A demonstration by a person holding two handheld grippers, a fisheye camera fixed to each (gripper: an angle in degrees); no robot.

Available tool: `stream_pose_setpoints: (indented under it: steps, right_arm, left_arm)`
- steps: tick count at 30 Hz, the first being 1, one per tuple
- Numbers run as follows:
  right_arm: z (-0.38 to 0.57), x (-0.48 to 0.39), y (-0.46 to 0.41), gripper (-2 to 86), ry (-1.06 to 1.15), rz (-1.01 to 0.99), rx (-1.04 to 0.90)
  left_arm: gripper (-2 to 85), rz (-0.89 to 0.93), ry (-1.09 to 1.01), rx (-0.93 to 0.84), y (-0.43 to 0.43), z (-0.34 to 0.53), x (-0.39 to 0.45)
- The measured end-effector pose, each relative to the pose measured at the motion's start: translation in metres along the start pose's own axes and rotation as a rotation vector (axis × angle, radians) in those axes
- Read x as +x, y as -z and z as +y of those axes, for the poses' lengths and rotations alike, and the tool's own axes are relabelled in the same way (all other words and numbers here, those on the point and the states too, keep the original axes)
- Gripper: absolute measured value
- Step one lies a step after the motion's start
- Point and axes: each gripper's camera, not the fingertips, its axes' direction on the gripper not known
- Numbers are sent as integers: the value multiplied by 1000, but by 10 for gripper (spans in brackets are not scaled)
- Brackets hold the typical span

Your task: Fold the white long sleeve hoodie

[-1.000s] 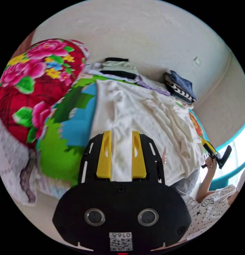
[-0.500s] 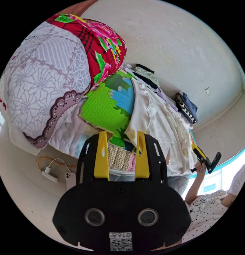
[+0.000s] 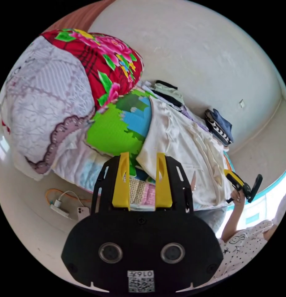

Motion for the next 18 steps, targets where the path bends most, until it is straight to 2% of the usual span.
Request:
stream_pose_setpoints:
  steps: [3, 7, 9, 12, 14, 18]
  right_arm:
    - [-12, -2, -9, 35, -2, 2, -7]
    - [-33, -8, -23, 38, -2, 8, -10]
    - [-47, -11, -27, 42, 1, 6, 3]
    - [-87, -13, -27, 50, 5, -31, 78]
    - [-135, -16, -28, 58, 3, -114, 162]
    - [-223, -33, -58, 79, 38, -291, 174]
  left_arm:
    - [27, 17, -22, 7, 6, 13, 15]
    - [3, 128, -85, 93, 28, 26, 46]
    - [-1, 269, -187, 171, 48, 36, 85]
    - [-3, 355, -341, 189, 54, 54, 151]
    - [-4, 395, -426, 178, 47, 70, 191]
    - [-3, 424, -552, 124, 17, 120, 269]
